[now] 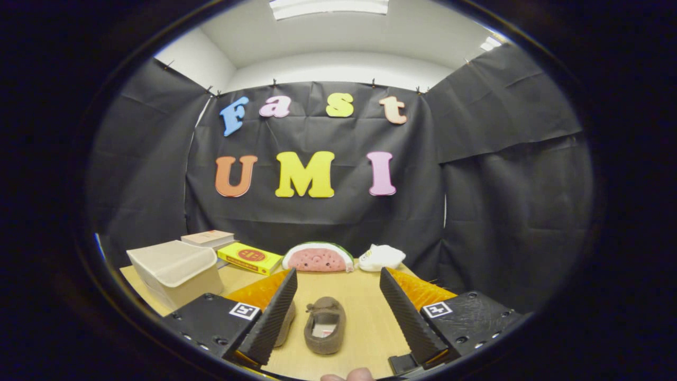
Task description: Open the storage box then place both shoes into the box .Put the left shoe in first, then the right shoe, with the right side of both shoes facing outward in a uniform manner.
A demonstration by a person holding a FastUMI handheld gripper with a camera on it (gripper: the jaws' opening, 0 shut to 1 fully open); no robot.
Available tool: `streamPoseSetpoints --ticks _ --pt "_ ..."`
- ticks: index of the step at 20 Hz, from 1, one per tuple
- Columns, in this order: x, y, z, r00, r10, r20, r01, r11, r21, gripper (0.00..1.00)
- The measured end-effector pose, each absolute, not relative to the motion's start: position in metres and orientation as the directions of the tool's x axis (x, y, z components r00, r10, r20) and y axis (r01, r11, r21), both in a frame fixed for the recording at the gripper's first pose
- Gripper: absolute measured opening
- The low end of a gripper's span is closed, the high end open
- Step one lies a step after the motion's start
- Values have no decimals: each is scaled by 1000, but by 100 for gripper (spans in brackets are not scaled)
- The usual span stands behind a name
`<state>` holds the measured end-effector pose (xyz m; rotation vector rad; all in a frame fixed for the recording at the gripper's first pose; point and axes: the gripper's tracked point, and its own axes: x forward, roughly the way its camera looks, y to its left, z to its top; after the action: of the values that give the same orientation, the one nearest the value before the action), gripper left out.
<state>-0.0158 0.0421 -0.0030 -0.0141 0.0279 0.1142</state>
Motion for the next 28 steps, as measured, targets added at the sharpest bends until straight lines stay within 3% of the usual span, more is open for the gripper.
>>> streamPoseSetpoints --ticks 9,19,28 --pt "8 179 -33 919 382 -95 -379 924 50 96" --pt "28 332 -75 757 642 -118 -573 741 350 96" --pt "49 386 -112 595 791 -140 -534 520 666 95"
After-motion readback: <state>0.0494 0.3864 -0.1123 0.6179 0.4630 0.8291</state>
